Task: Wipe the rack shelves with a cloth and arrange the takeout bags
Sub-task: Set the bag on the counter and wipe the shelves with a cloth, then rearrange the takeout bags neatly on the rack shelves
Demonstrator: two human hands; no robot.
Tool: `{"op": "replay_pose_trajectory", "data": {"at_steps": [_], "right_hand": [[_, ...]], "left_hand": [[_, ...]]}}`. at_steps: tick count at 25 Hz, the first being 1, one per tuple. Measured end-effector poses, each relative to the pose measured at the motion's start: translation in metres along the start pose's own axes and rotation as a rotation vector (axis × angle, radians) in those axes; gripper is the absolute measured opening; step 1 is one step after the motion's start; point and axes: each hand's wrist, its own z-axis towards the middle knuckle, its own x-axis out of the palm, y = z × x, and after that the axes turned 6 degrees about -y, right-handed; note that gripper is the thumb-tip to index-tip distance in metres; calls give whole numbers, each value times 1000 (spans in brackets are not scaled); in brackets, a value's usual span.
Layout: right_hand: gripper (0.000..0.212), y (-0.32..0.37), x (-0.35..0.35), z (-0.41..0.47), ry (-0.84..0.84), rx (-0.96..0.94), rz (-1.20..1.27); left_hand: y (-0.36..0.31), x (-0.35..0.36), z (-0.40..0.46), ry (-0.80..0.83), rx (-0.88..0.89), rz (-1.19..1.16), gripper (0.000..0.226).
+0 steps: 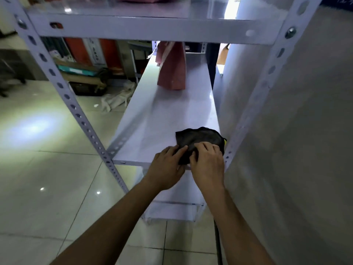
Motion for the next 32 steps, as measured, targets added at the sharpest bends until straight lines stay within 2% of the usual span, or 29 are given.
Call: {"op": "replay_pose_trajectory", "data": {"at_steps": [7,11,16,21,26,32], "right_hand": [[32,29,-1,-16,26,-156,242],[38,66,6,-21,97,-262,306],[30,130,8,-35,74,-360,474],[21,207,12,-48,51,-391,537],[27,290,34,-65,3,-389,584],[34,386,85,-73,120,-299,559]], "left_hand": [[-1,-34,-47,-110,-179,-14,53],[19,-67,-78,-174,-282,43,41],[53,-109,-119,-291,-371,18,35],[116,-147,-149,-366,-400,4,35],[198,-186,-179,-377,-389,-44,38],[292,-229,-204,-383,-378,-76,38]]}}
